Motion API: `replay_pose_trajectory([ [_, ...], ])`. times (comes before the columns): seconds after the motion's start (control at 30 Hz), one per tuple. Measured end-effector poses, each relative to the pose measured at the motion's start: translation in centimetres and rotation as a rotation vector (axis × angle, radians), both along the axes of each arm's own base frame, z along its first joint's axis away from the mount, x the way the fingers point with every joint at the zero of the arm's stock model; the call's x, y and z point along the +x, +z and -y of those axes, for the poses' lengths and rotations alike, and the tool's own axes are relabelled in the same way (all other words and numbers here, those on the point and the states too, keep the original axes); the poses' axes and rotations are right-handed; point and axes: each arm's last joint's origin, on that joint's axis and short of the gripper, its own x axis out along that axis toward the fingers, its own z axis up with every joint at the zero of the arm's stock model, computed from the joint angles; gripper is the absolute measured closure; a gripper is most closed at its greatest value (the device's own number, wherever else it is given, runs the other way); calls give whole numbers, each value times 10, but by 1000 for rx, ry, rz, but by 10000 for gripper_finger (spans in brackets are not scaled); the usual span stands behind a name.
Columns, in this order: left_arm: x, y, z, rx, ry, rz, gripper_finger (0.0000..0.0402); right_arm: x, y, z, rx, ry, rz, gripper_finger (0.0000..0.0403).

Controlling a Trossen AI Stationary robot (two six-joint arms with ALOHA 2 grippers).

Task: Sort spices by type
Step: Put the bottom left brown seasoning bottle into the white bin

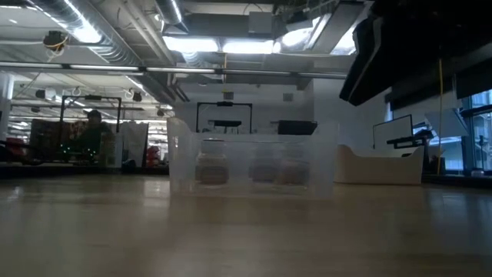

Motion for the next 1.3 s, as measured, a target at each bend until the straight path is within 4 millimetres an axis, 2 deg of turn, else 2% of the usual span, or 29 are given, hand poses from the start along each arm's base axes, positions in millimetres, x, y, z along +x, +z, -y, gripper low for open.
replay_pose_trajectory([
  [0.2,-10,-13,-3,119,-99,-68,105,0,1,1,-47,11,9,171],
  [0.5,-22,-20,3,39,-166,-216,105,0,0,1,-63,30,-4,171],
  [0.8,-40,-26,14,25,-105,-334,105,0,0,1,-68,35,-7,171],
  [1.3,-56,-36,33,23,-82,-384,105,0,1,1,-66,35,-3,171],
])
